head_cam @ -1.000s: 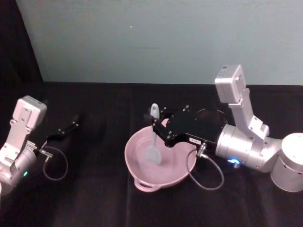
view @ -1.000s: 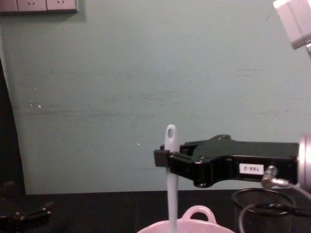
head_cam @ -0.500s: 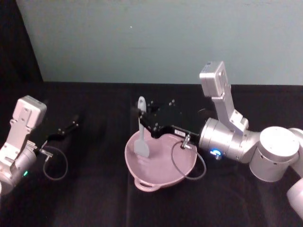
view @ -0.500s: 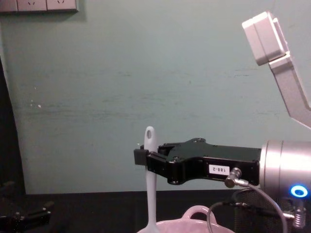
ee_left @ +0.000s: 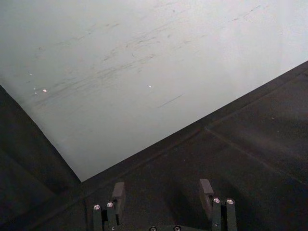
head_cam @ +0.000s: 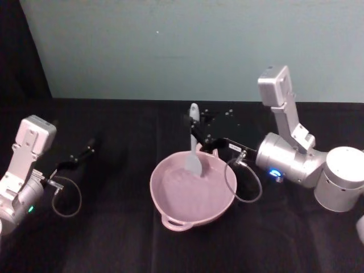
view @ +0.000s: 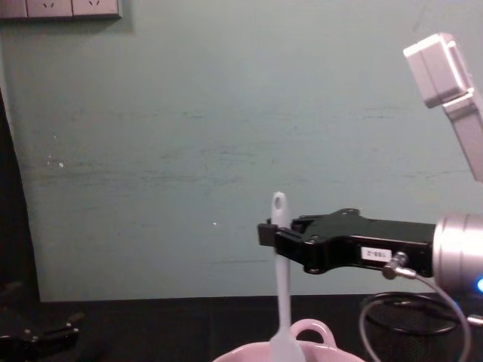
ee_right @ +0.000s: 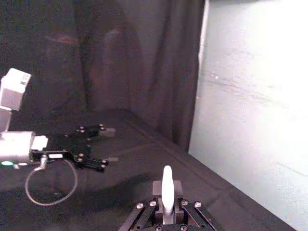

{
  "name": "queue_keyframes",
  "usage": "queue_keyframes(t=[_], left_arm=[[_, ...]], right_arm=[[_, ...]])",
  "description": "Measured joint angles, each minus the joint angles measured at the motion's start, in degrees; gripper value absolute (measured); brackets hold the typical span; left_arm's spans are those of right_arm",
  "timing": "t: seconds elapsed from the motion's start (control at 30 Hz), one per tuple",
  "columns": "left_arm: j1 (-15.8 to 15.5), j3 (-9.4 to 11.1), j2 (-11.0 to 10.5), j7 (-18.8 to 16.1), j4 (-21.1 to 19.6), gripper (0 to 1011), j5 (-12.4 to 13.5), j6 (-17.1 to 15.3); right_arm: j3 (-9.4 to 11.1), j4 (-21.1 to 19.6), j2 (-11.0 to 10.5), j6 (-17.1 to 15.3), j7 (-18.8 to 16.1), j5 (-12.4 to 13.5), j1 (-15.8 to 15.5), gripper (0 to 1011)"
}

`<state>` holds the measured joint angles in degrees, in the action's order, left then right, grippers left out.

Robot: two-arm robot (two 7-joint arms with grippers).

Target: Use the one hand to pick up the spoon and stir the clear water in the bowl.

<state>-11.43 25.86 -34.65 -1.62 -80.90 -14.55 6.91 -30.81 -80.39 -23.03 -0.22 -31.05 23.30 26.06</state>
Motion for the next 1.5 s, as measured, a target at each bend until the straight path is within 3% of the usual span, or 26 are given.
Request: queue_keyframes(t=[0.37,0.6,0.7,1.03,1.3,1.5], left_arm=[[0.0,0.0,0.0,0.0,0.0,1005,0.0,0.0],[0.0,0.0,0.0,0.0,0.0,1005,0.0,0.0],[0.0,0.0,0.0,0.0,0.0,1005,0.0,0.0],[0.0,0.0,0.0,0.0,0.0,1005,0.0,0.0],[0.0,0.0,0.0,0.0,0.0,1005,0.0,0.0],[0.0,0.0,0.0,0.0,0.0,1005,0.0,0.0]], right_arm=[[2.5,-7.4,-3.7,-2.3,1.7,-0.8,-5.1,121],[2.1,-10.6,-4.2,-2.9,1.1,-0.5,-7.0,121],[0.8,-10.9,-3.5,-2.9,0.2,-0.6,-7.0,121],[-1.8,-6.8,0.3,-1.2,-1.1,-1.5,-3.6,121],[-1.5,-0.8,3.1,0.4,-0.4,-2.0,-0.6,121],[-0.7,1.3,3.4,0.6,0.7,-2.7,0.1,121]])
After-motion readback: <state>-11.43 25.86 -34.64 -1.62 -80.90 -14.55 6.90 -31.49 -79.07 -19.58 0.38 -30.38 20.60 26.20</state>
